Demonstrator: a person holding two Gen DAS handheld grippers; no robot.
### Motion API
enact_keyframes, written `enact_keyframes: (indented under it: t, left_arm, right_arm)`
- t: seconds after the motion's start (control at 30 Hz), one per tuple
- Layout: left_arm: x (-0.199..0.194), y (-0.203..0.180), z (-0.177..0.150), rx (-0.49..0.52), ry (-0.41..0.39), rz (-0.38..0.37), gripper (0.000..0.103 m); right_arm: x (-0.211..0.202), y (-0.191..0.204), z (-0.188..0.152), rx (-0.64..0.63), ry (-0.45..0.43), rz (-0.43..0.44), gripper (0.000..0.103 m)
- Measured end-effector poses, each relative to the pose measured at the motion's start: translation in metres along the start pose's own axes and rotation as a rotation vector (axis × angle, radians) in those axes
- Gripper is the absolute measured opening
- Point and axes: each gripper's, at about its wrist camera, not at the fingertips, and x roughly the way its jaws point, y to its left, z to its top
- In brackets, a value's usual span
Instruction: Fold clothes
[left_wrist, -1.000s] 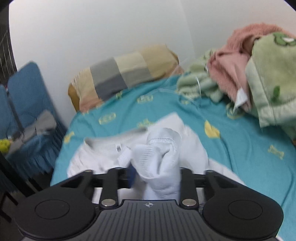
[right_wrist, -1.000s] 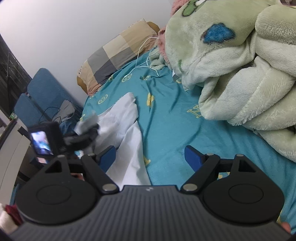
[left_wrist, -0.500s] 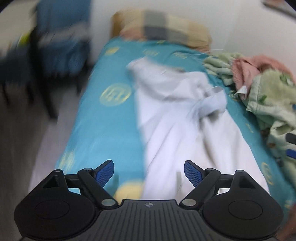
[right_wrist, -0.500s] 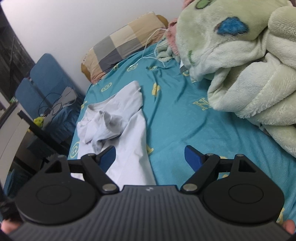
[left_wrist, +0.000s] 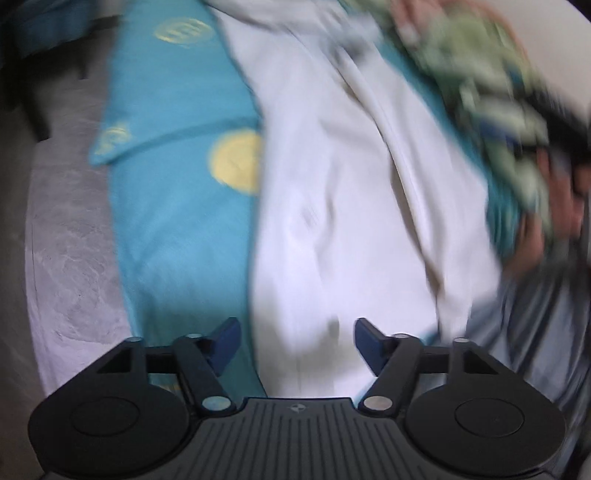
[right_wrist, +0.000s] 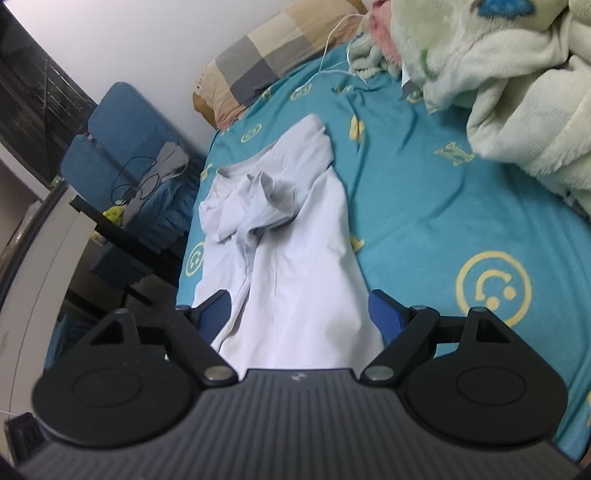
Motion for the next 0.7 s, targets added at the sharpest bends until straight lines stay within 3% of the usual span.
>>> enact_keyframes:
  t: [0.1, 0.13, 0.27, 0.33, 0.53, 0.7]
  left_arm:
    - [0.02, -0.024, 0.003, 0.109, 0.081, 0.016, 0.063]
    - [0.024, -0.029, 0.003, 0.136, 0.103, 0.039, 0.057]
    - [0.03, -0.036, 0.008, 0.187, 0.16, 0.149, 0.012]
    - [0.019, -0.039, 0.01, 0.185, 0.156, 0.174, 0.004]
    - [-0.037, -0.076, 0.02, 0.178, 0.065, 0.189, 0.003]
    - [-0.061, -0.134, 0.03, 0.18, -0.05, 0.104, 0.003]
  right_arm:
    - [0.003, 0.005, -0.002, -0.023, 0.002, -0.008, 0.083]
    - [0.003, 0.006, -0.002, -0.026, 0.004, -0.007, 0.083]
    - [0.006, 0.004, -0.002, -0.024, 0.014, -0.005, 0.083]
    - [0.005, 0.002, -0.002, -0.016, 0.016, 0.001, 0.083]
    - [0.0, -0.005, 0.001, 0.018, 0.015, 0.031, 0.083]
    - [-0.007, -0.014, 0.004, 0.052, 0.011, 0.057, 0.083]
